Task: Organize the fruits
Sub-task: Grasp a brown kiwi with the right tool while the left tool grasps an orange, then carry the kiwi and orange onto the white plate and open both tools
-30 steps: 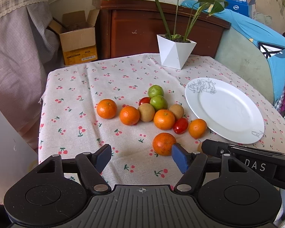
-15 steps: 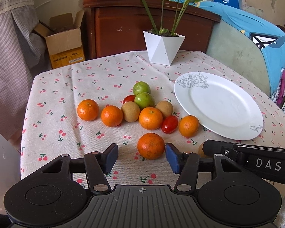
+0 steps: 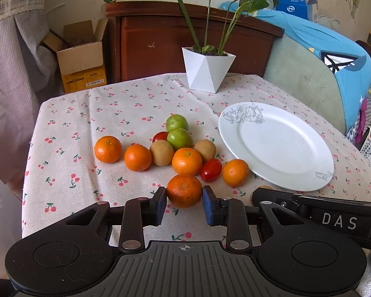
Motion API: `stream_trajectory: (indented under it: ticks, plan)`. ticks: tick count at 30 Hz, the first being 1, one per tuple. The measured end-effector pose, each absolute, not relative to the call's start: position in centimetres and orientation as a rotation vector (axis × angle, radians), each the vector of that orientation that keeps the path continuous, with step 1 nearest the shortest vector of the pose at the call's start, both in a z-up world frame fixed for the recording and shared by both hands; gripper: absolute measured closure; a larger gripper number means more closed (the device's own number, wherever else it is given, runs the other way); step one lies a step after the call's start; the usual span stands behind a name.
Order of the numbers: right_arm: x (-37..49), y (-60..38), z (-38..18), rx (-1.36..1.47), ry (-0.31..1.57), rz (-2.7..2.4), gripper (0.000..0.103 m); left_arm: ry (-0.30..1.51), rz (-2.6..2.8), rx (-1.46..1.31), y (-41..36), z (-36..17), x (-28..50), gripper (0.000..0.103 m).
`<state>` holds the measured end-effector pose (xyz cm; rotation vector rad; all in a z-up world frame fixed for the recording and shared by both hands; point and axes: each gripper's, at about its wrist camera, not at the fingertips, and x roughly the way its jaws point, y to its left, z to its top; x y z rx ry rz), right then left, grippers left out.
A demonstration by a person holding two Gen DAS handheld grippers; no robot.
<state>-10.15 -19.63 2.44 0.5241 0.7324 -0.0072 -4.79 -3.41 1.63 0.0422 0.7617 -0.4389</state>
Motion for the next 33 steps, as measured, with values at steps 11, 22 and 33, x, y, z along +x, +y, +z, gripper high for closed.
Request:
stream_trajectory:
  ticks: [11, 22, 33]
  plan:
    - [-11.5, -24.0, 4.2, 0.588, 0.596, -0.165, 0.078, 0.696, -0.555, 0.007, -6.6, 4.7, -4.8, 0.074]
    - [-11.6, -26.4, 2.1, 0.676, 0.624, -0.239, 0.078, 0.721, -0.603, 0.054, -10.6, 3.0, -4.1, 0.074]
    - [-11.5, -27.1, 1.5, 0.716, 0.622, -0.261, 0.076, 0.726, -0.601, 0.072, -11.7, 2.3, -3.8, 0.07]
